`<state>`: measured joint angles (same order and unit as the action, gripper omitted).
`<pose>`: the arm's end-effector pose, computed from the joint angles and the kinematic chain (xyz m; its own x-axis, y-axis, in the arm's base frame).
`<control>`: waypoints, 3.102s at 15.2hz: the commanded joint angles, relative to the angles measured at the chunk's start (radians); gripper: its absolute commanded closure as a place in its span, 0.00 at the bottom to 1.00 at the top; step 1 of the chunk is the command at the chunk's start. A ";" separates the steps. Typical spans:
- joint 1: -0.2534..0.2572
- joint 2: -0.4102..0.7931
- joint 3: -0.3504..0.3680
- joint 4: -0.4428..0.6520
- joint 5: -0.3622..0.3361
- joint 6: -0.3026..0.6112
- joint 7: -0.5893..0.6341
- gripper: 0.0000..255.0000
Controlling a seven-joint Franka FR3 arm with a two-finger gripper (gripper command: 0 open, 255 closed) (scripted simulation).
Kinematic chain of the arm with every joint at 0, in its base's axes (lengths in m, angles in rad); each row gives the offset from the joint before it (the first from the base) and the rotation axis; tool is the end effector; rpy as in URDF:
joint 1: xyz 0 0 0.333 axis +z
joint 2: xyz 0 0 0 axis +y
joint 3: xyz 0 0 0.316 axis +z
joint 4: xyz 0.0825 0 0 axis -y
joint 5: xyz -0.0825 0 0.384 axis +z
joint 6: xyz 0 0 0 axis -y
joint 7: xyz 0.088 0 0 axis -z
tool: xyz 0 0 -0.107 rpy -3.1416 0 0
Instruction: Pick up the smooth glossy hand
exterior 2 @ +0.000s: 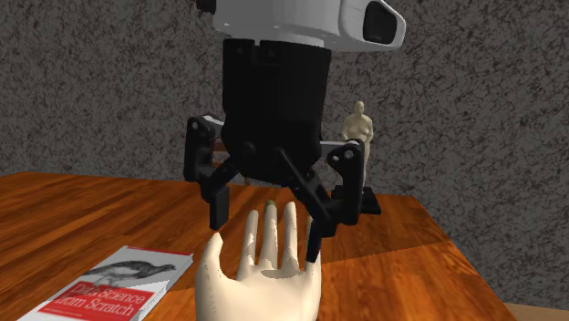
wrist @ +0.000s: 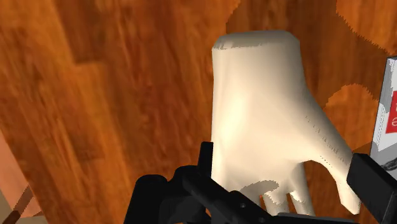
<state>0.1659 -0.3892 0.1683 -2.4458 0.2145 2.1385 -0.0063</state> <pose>0.4046 0.1523 0.4488 0.9738 0.2152 0.0739 0.2232 -0.9668 -0.1248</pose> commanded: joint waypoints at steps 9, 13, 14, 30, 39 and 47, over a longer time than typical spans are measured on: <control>0.066 0.324 0.113 0.172 -0.066 0.241 0.008 0.00; 0.095 0.453 0.145 0.259 -0.135 0.311 0.032 0.00; 0.105 0.486 0.151 0.283 -0.156 0.326 0.040 0.00; 0.119 0.571 0.146 0.265 -0.196 0.429 0.060 1.00; 0.113 0.526 0.152 0.285 -0.177 0.367 0.049 1.00; 0.108 0.466 0.155 0.329 -0.154 0.265 0.039 1.00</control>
<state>0.2746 0.0843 0.3227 -2.1270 0.0580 2.4189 0.0335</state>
